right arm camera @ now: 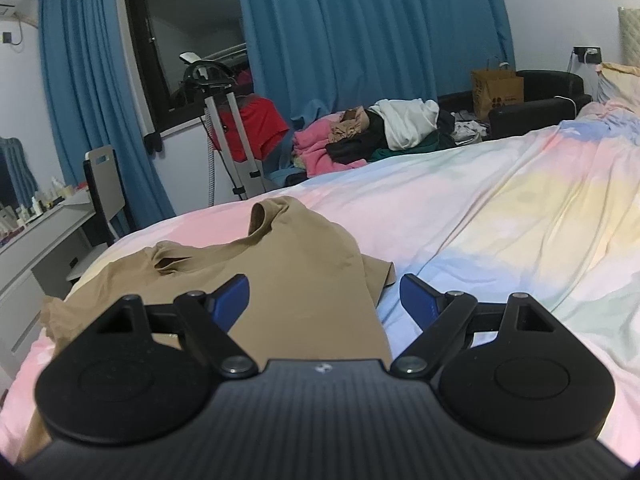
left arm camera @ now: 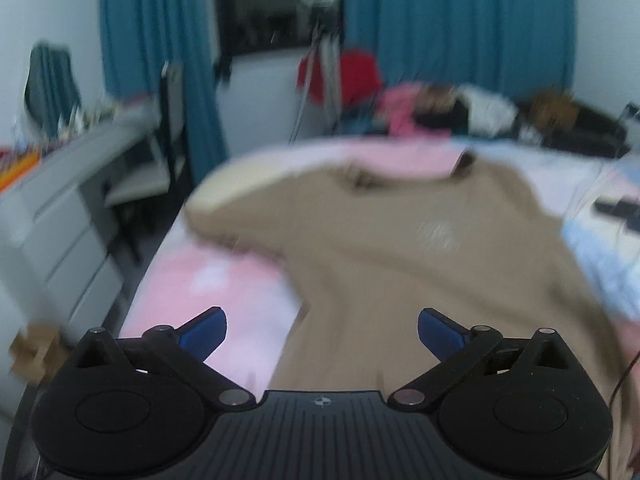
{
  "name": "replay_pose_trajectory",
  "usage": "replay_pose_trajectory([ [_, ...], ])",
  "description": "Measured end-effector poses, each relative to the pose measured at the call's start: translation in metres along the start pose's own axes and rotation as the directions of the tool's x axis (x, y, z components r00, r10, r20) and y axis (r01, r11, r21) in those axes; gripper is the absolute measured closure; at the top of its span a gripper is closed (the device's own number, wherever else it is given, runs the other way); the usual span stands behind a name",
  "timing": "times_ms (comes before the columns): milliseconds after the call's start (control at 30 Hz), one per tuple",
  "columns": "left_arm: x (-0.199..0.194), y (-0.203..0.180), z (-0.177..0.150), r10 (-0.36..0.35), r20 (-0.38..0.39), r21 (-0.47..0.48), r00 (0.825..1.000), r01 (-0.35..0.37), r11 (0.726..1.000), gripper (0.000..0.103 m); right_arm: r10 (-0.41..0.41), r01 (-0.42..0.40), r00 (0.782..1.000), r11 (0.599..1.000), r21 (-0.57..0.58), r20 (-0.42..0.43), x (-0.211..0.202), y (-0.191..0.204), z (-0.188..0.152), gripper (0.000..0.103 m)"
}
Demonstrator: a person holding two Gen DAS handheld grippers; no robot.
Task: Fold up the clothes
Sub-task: 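Release the hem with the left gripper and smooth the shirt flat, then grasp the side edge of the tan T-shirt with the right gripper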
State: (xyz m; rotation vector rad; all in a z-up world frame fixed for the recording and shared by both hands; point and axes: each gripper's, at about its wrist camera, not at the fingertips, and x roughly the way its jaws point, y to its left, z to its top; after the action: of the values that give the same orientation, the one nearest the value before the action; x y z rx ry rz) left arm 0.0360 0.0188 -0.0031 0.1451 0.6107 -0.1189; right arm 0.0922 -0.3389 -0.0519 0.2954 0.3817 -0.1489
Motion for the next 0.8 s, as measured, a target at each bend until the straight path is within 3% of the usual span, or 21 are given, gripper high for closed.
replay_pose_trajectory([
  [100, 0.013, -0.024, 0.005, -0.029, 0.074, -0.046, 0.997, 0.033, 0.998, 0.000, 0.038, -0.038, 0.999, 0.999, 0.009, -0.017, 0.002, 0.000, 0.001, 0.017],
  [133, 0.019, -0.031, 0.006, -0.045, 0.083, -0.059, 0.996, 0.050, 0.997, 0.000, 0.050, -0.050, 0.999, 0.999, 0.015, -0.020, 0.002, -0.001, 0.001, 0.005],
  [167, 0.026, -0.039, 0.006, -0.061, 0.093, -0.073, 0.994, 0.068, 0.995, 0.000, 0.059, -0.058, 0.998, 0.998, 0.024, -0.019, 0.002, -0.001, 0.000, 0.000],
  [400, 0.056, -0.052, -0.019, -0.039, 0.091, -0.104, 0.995, 0.048, 0.993, 0.000, 0.066, -0.064, 0.997, 0.996, 0.064, -0.033, 0.007, -0.009, 0.006, 0.000],
  [567, 0.054, -0.026, -0.040, -0.027, 0.056, -0.164, 0.998, 0.036, 0.986, 0.000, 0.085, -0.081, 0.996, 0.971, 0.224, -0.012, 0.042, -0.042, 0.035, 0.000],
  [667, 0.055, -0.016, -0.045, -0.042, 0.057, -0.184, 0.998, 0.052, 0.981, 0.000, 0.087, -0.074, 0.996, 0.952, 0.296, -0.030, 0.074, -0.067, 0.043, 0.008],
  [733, 0.062, -0.017, -0.046, -0.055, 0.056, -0.178, 0.997, 0.064, 0.982, 0.000, 0.051, -0.026, 0.996, 0.954, 0.298, -0.076, 0.098, -0.083, 0.041, 0.032],
  [800, 0.069, -0.020, -0.047, -0.067, 0.052, -0.188, 0.996, 0.076, 0.979, 0.000, 0.041, 0.003, 0.992, 0.937, 0.350, -0.120, 0.119, -0.101, 0.033, 0.034],
])
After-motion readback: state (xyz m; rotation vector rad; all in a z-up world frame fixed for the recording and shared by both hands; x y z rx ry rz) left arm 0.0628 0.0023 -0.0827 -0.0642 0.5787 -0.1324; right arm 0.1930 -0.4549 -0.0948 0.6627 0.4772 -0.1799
